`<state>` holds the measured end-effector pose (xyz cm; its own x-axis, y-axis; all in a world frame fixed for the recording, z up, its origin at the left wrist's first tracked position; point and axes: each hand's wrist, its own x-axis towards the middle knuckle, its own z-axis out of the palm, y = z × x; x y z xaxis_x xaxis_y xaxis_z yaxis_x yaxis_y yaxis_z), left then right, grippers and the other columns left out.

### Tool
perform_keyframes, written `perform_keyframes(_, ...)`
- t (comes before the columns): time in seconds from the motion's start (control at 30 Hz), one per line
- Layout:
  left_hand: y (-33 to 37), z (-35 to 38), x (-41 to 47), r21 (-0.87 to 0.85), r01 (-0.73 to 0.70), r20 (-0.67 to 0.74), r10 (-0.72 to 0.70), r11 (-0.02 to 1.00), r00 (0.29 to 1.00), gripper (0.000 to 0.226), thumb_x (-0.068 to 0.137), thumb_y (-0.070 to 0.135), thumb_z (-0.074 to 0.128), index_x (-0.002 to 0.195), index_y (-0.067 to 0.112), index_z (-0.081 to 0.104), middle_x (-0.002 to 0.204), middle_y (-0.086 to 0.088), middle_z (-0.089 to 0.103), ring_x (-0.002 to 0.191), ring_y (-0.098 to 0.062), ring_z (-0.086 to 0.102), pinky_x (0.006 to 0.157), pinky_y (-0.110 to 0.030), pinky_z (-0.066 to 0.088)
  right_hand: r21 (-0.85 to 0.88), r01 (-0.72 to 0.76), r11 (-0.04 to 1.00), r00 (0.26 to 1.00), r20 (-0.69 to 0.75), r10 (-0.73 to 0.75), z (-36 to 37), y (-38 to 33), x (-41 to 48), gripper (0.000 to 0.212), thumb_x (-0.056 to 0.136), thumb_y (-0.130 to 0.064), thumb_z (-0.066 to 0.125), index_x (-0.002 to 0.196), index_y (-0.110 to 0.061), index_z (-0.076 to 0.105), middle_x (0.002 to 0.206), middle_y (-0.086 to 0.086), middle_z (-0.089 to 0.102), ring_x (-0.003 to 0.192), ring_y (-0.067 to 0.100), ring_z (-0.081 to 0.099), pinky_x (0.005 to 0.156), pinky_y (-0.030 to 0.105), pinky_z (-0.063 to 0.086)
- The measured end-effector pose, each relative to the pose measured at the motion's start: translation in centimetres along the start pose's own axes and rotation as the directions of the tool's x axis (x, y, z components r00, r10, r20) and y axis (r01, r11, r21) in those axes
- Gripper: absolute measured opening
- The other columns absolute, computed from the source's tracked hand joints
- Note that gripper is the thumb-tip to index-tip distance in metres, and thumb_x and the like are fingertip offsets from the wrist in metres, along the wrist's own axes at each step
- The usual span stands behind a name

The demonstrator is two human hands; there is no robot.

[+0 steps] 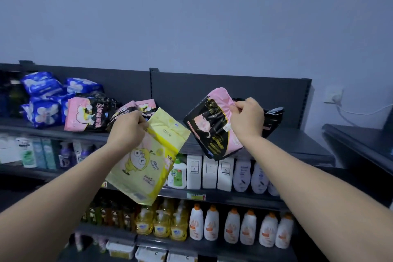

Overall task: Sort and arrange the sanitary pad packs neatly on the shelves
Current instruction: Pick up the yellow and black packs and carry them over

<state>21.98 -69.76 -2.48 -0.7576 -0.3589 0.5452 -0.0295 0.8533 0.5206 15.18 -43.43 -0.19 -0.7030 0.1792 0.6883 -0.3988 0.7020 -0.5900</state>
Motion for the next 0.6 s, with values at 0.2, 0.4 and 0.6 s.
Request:
perform_keyframes(0.2,-0.4,5.6,7.7,-0.06,0.044,-0.015,-0.045,0.997,0.999,0.013,0.093,0.006,0.054,0.085,0.004,0.064,0.096,-0.011,0.065,0.095,-0.028,0.057,0.074,-0.034,0.042,0.027,0.034,0.999,0.999,0.001,-0.034,5.6,2.3,6.7,0.022,0.096,-0.015,0.053,0.101,-0.006,0.073,0.09,0.001,0.047,0.08,0.017,0.045,0.066,0.026,0.028)
perform_keyframes(0.4,-0.8,10.7,14.9,-0.148,0.119,-0.051,-0.127,0.982,0.991,0.014,0.093,0.007,0.055,0.079,0.007,0.059,0.078,0.004,0.055,0.08,-0.02,0.05,0.067,-0.03,0.035,0.012,0.079,0.997,0.997,-0.027,-0.078,9.9,4.5,13.3,0.023,0.095,-0.016,0.054,0.104,-0.007,0.073,0.089,0.0,0.046,0.079,0.016,0.043,0.062,0.022,0.021)
perform_keyframes(0.6,-1.8,15.5,20.2,-0.255,0.174,-0.005,-0.181,0.951,0.983,0.016,0.094,0.01,0.056,0.08,0.003,0.059,0.078,0.0,0.057,0.076,-0.021,0.051,0.06,-0.031,0.034,-0.008,0.094,0.996,0.994,-0.054,-0.094,13.8,5.8,17.3,0.022,0.095,-0.016,0.056,0.104,-0.008,0.074,0.086,0.001,0.046,0.078,0.016,0.043,0.059,0.022,0.018)
